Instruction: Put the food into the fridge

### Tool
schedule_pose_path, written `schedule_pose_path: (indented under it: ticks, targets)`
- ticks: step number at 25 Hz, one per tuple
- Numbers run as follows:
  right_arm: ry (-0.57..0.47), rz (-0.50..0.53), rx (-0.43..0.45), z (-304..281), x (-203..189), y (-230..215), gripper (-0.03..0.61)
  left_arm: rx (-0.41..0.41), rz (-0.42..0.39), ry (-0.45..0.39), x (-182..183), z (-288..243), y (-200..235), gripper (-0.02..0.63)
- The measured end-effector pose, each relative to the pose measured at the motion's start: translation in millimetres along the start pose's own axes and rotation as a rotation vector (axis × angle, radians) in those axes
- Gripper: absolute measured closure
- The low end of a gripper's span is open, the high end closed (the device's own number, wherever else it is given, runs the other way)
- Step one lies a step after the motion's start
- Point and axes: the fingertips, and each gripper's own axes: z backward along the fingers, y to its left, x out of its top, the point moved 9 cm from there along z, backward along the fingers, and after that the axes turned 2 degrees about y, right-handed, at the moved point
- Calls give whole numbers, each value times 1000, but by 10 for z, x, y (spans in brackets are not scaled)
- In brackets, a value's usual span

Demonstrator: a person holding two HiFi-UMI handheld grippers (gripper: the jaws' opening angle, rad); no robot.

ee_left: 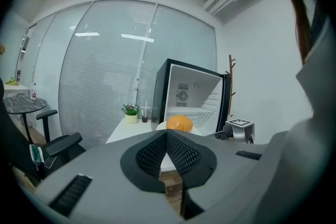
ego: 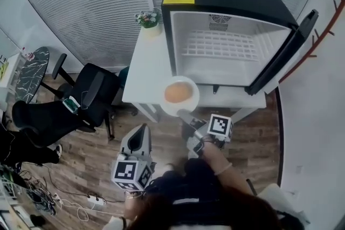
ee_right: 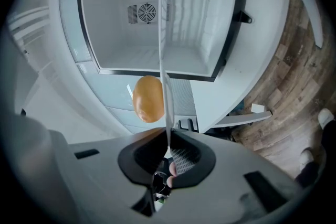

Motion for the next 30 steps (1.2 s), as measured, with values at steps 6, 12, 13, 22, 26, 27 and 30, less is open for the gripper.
schedule_pose_path:
  ticks: [6,12,13,22,26,27,30]
  targets:
    - [-19,2,20,197,240,-6,566,-16,-12,-24,57,-249,-193,614]
    - [-24,-10,31,351,474,26,566,-6,-29,-15,127,-438,-352,614]
    - [-22,-11,33,376,501,27,566,-5,-26,-18,134,-457,-380,614]
    - [1,-18,54,575,687,41,566,30,-20,-19,158,-567,-598,614]
    - [-10,-26,64,644,765,72,566,24,-17,-12,182,-614,-672,614]
    - [-15,-26,66,658,785,82,566,26,-22,-7,185,-621,-677,614]
    - [-34,-23,74,690,853,114,566,21,-39,1,184,-659,-674,614]
